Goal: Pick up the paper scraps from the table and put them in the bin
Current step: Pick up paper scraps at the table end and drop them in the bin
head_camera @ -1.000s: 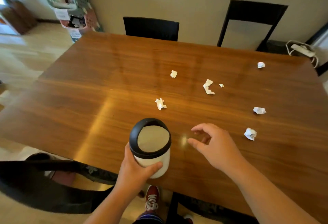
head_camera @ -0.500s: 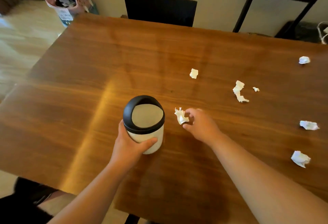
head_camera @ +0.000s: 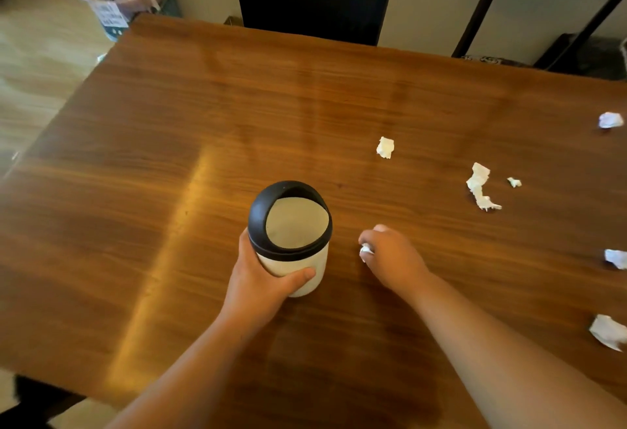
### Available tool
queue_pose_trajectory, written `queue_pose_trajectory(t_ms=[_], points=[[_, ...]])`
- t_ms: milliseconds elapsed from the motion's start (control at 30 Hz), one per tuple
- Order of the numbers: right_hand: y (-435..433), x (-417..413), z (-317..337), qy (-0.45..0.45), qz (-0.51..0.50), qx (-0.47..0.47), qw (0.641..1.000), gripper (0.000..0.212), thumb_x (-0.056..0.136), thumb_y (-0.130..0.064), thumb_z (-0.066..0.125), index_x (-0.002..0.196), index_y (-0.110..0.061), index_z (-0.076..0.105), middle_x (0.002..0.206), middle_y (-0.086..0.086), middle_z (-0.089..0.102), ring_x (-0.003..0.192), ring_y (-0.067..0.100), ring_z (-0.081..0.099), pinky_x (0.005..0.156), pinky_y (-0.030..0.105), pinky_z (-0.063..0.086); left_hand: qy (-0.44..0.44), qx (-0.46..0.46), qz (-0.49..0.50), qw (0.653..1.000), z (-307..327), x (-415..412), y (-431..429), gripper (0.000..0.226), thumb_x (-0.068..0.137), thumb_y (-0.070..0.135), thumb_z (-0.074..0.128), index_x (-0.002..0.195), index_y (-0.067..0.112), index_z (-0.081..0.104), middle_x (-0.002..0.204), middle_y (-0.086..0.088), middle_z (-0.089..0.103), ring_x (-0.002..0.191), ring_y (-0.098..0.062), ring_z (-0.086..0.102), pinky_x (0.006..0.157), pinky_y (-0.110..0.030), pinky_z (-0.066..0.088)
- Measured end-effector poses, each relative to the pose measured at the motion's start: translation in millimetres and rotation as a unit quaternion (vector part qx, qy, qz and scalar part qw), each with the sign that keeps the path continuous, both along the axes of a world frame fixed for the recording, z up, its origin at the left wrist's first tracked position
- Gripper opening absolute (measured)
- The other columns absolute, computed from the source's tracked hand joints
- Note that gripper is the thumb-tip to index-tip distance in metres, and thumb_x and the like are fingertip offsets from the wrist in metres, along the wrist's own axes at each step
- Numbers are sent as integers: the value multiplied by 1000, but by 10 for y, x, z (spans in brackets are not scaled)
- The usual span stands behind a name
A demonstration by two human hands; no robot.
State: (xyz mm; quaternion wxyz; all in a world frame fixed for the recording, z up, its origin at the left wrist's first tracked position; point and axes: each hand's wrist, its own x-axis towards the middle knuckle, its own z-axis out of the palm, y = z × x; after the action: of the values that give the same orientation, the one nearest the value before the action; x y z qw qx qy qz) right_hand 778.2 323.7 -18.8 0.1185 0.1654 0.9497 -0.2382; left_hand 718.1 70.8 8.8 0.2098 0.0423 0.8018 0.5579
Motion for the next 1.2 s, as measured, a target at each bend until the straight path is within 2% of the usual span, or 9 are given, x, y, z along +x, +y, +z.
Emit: queue_pose_trajectory(t_ms=[200,333,433,500,567,633,800,1033,1200], points=[[-68,98,833,200,-160,-137,957,9,85,-35,69,93,-38,65,86,-22,63,78,-6,59,62,10,41,8,-16,-7,1000,52,174,-30,112,38,69,95,133,65,34,126,32,58,116,6,59,97,-42,56],[-93,216,1651,444,-207,-166,856,14,86,-38,69,100,-37,66,91,-19,69,81,4,66,64,9,48,13,-23,-8,1000,80,248,37,112,37,71,92,132,68,32,124,35,58,120,1,58,99,-42,54],[-225,271,1907,562,-170,-85,805,15,90,-25,69,104,-27,65,96,-16,65,80,5,62,65,15,47,23,-23,-16,999,102,277,123,111,42,62,96,132,67,32,123,37,56,116,10,56,97,-36,53],[-377,228,1804,529,-127,-68,836,12,89,-22,68,101,-18,68,97,-6,67,84,10,60,70,23,49,27,-17,-22,999,124,286,194,110,47,56,97,137,60,33,124,34,58,115,11,56,96,-33,54],[-580,158,1610,353,-58,-37,933,32,86,-34,70,115,-20,69,109,-6,68,102,12,59,88,30,46,33,-13,-29,999,142,285,267,110,49,59,98,139,56,35,125,30,61,114,9,59,90,-27,56],[-659,164,1413,244,-6,6,970,52,81,-51,67,128,-30,61,121,-15,64,117,8,54,97,30,37,41,-11,-32,999,154,254,328,109,48,66,95,138,58,34,124,32,61,111,9,61,78,-17,57],[-292,-5,1204,329,-121,-54,935,44,83,-57,58,116,-30,66,110,-17,66,108,2,56,94,32,45,44,-1,-23,999,79,8,416,111,46,64,95,139,56,33,126,35,56,115,11,57,90,-27,54],[610,-743,538,139,-222,-115,958,33,86,-31,68,118,-25,63,110,-5,65,93,9,60,71,24,49,68,3,-22,997,61,-578,698,108,45,63,92,132,65,29,122,45,50,112,24,49,87,-20,48],[956,-1219,137,78,-216,-3,973,50,86,-27,67,133,-23,53,128,4,55,109,24,56,78,35,49,73,12,-10,997,-13,-901,838,112,44,63,91,138,55,30,122,36,56,112,22,51,87,-18,47]])
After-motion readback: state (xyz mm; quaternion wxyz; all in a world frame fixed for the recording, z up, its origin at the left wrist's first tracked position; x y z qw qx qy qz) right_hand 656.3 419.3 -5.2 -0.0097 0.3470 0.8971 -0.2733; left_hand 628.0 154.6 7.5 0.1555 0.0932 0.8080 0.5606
